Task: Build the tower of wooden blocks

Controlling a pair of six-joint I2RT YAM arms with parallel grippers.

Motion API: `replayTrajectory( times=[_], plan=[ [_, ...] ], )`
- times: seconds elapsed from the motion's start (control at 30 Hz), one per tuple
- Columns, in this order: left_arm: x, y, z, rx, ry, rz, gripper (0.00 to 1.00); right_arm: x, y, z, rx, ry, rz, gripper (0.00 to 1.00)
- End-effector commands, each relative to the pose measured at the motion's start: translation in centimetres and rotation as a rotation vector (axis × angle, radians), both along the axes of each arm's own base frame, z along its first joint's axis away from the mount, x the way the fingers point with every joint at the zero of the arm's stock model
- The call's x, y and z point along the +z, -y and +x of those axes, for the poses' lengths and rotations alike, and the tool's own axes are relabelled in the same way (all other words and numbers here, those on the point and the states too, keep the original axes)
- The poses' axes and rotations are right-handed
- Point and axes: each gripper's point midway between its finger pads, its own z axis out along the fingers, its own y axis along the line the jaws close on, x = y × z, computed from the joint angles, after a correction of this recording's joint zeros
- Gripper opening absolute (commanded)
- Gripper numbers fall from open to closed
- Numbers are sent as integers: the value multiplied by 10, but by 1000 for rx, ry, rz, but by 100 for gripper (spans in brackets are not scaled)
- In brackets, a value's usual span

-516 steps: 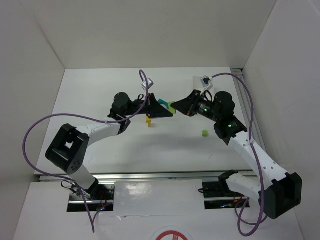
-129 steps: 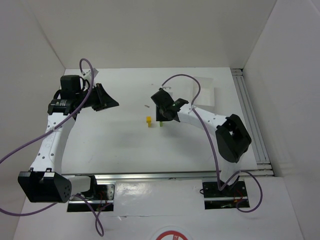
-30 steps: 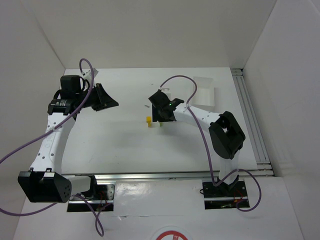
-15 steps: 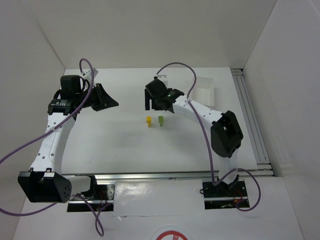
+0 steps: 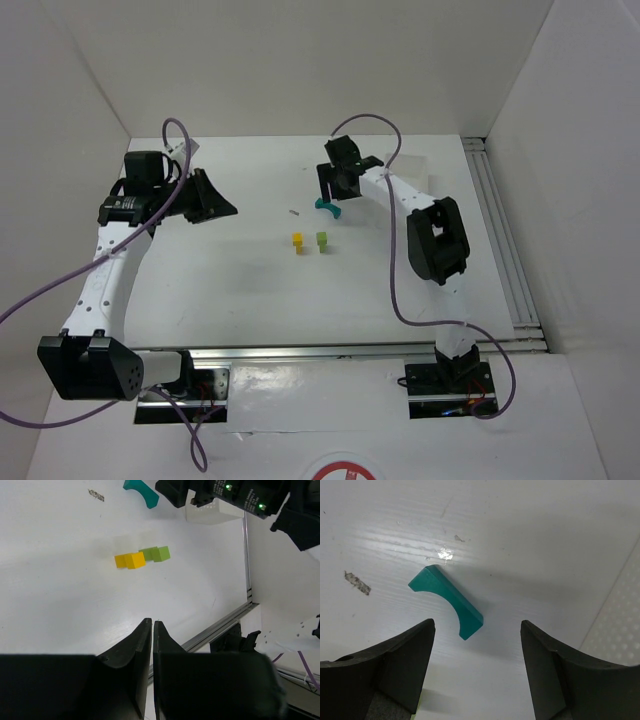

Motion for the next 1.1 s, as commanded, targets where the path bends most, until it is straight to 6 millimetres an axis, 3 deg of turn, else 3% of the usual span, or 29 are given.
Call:
replayTrajectory(
  times=[0.0, 0.17, 0.37, 0.63, 0.67, 0.87, 1.07],
  plan=[
    [14, -2, 4, -9, 55, 9, 20, 16, -16, 18, 123, 55, 39, 77],
    [13, -4, 8, 7, 55, 22, 30, -8, -13, 25, 159, 27, 31, 77],
    [10, -8, 11, 28, 39, 21, 35, -18, -18, 25, 190, 12, 42, 73],
    [7, -8, 13, 28, 30, 21, 37, -32, -30, 23, 230, -17, 82, 69],
    [7, -8, 13, 28, 30, 21, 37, -25, -32, 27, 231, 1, 89, 68],
    [7, -10, 14, 35, 30, 27, 37, -40, -30, 21, 245, -34, 77, 63],
    [5, -9, 14, 28, 21, 21, 35, -38, -30, 20, 245, -28, 79, 56]
  ],
)
